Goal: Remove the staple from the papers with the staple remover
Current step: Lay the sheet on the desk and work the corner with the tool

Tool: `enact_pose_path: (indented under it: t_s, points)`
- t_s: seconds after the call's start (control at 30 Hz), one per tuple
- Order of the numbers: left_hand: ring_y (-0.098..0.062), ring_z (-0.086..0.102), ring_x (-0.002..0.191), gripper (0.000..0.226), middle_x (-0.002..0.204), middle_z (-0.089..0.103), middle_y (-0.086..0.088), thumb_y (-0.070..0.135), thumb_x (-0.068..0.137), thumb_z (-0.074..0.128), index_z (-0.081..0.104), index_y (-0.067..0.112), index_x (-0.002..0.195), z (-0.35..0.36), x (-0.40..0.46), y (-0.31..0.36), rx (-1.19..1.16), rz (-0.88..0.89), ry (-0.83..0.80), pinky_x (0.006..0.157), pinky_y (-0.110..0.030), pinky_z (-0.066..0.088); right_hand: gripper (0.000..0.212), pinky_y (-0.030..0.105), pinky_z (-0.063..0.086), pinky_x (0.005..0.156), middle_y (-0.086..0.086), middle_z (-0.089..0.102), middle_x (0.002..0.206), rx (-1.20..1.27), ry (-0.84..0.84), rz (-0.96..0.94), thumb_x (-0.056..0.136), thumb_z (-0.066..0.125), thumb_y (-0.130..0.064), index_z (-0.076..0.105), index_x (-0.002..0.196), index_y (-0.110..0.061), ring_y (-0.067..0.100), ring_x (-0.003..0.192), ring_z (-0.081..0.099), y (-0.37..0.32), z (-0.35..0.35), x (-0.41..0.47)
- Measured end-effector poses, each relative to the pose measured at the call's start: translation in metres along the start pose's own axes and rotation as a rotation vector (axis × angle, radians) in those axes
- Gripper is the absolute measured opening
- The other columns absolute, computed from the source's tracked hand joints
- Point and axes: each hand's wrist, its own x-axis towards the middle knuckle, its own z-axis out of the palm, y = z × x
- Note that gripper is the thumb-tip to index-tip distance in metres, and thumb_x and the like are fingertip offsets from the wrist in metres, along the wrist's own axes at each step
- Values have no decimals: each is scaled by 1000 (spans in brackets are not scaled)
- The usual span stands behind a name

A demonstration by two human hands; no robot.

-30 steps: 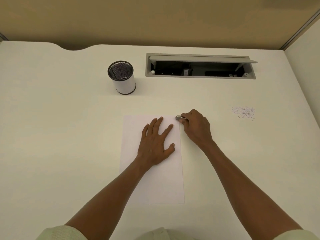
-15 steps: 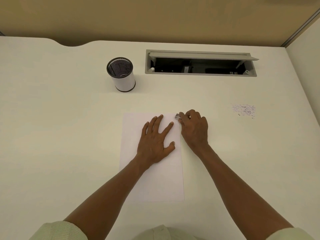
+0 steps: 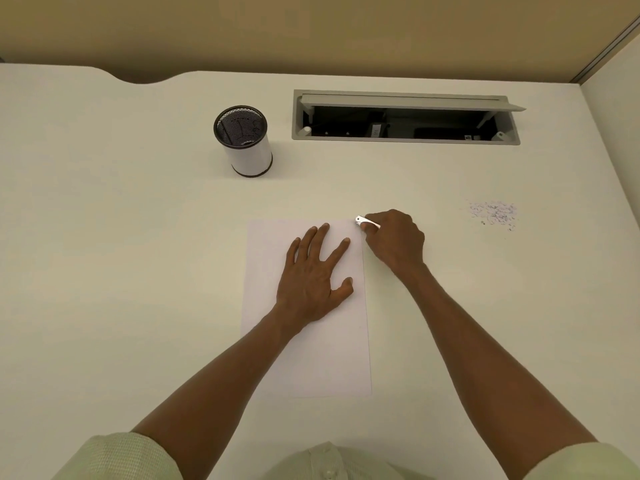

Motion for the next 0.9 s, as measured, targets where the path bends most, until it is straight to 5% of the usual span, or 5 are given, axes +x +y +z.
enact_pose_path:
  t_s: [0.3, 0.53, 0.73, 0.9]
  points:
    - [-30, 16, 153, 71, 166, 18, -9, 62, 90, 43, 35, 33, 154, 0, 0, 1, -7, -8, 2, 123, -48, 14, 28, 28, 42, 74, -15, 70, 108, 205, -211, 9, 87, 62, -52, 73, 105, -33, 15, 100, 63, 17, -13, 23]
    - [-31, 17, 153, 72, 166, 18, -10, 61, 90, 44, 35, 33, 155, 0, 0, 1, -6, -3, 6, 123, -50, 16, 28, 35, 51, 73, -4, 69, 92, 74, -6, -192, 93, 56, -46, 72, 97, -23, 18, 89, 61, 21, -6, -2]
    - [-30, 16, 153, 72, 166, 18, -10, 61, 90, 44, 35, 33, 155, 0, 0, 0, -19, -3, 7, 123, -49, 14, 17, 25, 36, 55, -4, 73, 86, -74, 249, -345, 90, 60, -25, 75, 98, -24, 24, 75, 59, 13, 5, -17]
    - [-30, 17, 153, 71, 166, 20, -10, 61, 89, 45, 36, 33, 154, -1, 0, 1, -26, -6, 6, 123, -49, 15, 17, 25, 35, 55, -3, 72, 87, -79, 264, -308, 90, 61, -20, 74, 99, -22, 24, 75, 58, 10, 9, -18]
